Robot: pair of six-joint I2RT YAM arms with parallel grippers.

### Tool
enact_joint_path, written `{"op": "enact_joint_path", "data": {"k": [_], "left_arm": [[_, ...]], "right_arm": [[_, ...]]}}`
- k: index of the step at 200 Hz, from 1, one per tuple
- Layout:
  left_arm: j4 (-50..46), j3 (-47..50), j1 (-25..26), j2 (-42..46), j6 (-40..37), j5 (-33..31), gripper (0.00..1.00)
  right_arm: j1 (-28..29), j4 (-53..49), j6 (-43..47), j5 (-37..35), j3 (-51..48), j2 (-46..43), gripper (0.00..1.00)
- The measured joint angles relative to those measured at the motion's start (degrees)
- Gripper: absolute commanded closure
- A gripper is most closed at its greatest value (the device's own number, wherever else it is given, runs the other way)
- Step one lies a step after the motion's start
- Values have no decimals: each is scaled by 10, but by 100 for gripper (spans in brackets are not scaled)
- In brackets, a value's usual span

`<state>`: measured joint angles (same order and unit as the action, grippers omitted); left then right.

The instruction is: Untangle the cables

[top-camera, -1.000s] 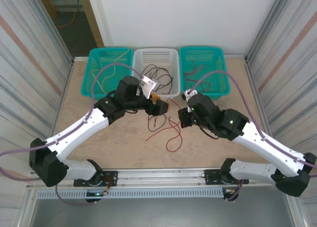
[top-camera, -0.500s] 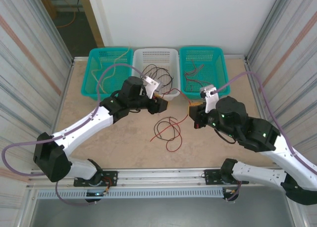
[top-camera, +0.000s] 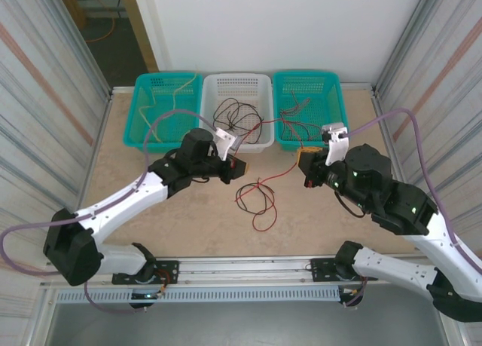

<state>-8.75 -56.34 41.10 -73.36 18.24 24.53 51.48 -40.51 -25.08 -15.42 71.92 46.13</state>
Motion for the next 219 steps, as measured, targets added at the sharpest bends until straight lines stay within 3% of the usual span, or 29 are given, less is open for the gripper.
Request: {"op": "enact_joint_path", "data": {"k": [13,31,46,85,122,168,219], "left_arm": [[0,0,0,16,0,-5,82],[-5,-5,0,32,-4,-14,44],[-16,-17,-2,36,-5,-23,34],[-36,-34,-23,42,-11,-37,27],[-45,-47,-30,49,-10,-36,24],[-43,-99,-30,29,-9,-31,27],[-34,-115,-16,3,-4,-31,25]], "right_arm": [[-7,-4,-1,-1,10,12,100],[-11,-15,-1,-12,30,32,100],[-13,-30,-2,-29,43,41,100],[-38,-75,-9,-69,64,45,100],[-96,-106,-20,-73,99,66,100],[-147,-142,-33,-66,193,116,100],[-203,-172,-33,-40,217,141,100]]}}
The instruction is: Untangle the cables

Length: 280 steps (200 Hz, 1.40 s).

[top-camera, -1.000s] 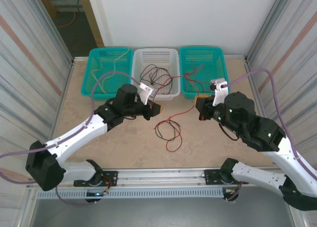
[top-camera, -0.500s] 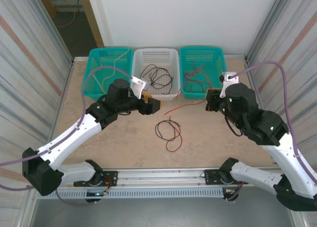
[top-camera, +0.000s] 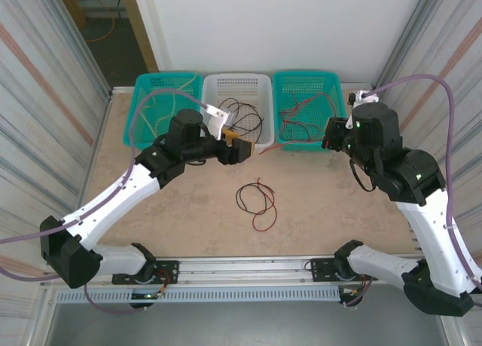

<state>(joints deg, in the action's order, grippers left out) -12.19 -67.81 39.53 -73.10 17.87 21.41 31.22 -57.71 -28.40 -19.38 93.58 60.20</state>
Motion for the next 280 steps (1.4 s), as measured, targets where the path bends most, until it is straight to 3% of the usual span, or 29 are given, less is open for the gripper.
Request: {"op": "enact_joint_path", "data": {"k": [66,128,180,245,263,272,280], "left_arm": [[-13,0,2,14,0,-11,24],[-33,39,11,56,0,-48,24],[-61,76,11,106,0,-79,23],[-67,117,11,122,5,-87,23],[-69,125,11,130,7,-87,23],[-69,127,11,132,9,-90,23],[-69,128,11,134,11,-91,23]], "right_arm": [[-169,-8,25,87,37,35,100],[-322,28,80,181,0,69,100],[-336,89,87,206,-19,173,100],[-336,167,83,240,25,306,100],[-336,179,78,252,34,344,76],[-335,178,79,259,43,366,57],[-334,177,77,263,54,390,53]]}}
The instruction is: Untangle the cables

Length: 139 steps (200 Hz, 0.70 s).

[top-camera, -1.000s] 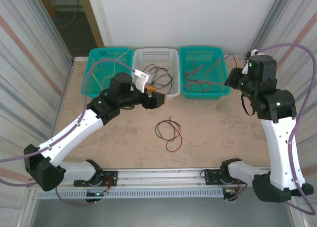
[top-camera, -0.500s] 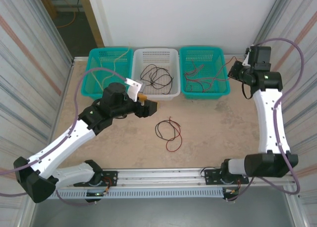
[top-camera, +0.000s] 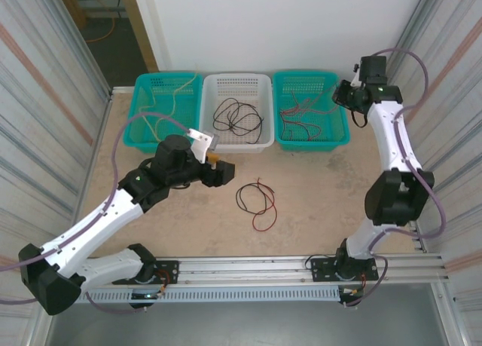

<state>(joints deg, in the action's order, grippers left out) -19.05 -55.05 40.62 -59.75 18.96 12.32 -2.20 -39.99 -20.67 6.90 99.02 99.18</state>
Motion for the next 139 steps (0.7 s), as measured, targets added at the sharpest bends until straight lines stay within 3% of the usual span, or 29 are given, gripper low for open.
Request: {"op": "enact_joint_path", "data": {"k": [32,73,118,139], "left_arm": [[0,0,0,0,4,0,23],[0,0,0,0,4,-4,22],[9,6,0,-2,12,-4,23],[14,11,0,-2,21,-4,23]], "right_arm": [[22,-11,2,-10,6,57,50],[92,-31,11,-56,-40,1,50],[303,-14,-14,-104,-252,-206,54],[378,0,-63,-117,-356,-252,57]]}}
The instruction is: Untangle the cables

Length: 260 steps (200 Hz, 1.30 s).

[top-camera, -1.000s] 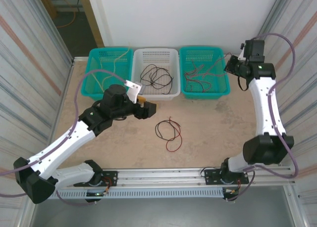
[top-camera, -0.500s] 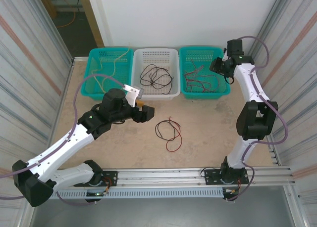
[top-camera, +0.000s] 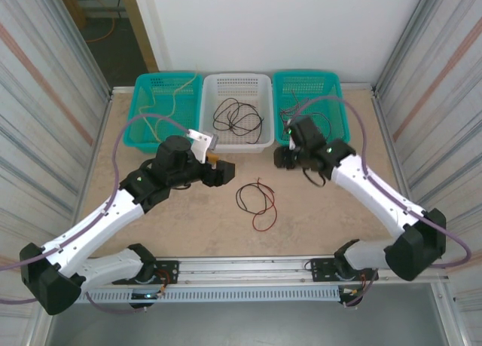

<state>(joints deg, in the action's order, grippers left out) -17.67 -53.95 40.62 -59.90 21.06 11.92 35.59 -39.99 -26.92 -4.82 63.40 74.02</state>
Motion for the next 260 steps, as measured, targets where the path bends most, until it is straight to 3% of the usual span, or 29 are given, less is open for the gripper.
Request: {"op": "enact_joint_path", "data": {"k": [29,63,111,154,195,217,247,260], "left_arm": [[0,0,0,0,12,0,23],[-2,5,0,15,24,-8,23],[-22,21,0,49,41,-42,22],[-33,24,0,48,43,-55,22],[-33,24,0,43,43,-58,23],[-34,24,0,42,42,-58,23],[-35,24,0,42,39,-60,23],[-36,24,0,42,37,-61,23]], "right_arm": [[70,21,-75,-13,-101,38,62],[113,58,-120,-14,-109,129,72],[124,86,-155,-7,-89,205,75],[128,87,-162,-2,-70,220,74],[128,85,-171,-3,-57,239,82],[127,81,-177,-5,-54,251,80],[127,73,-181,-3,-35,269,66],[127,71,-180,-4,-30,273,77]]}}
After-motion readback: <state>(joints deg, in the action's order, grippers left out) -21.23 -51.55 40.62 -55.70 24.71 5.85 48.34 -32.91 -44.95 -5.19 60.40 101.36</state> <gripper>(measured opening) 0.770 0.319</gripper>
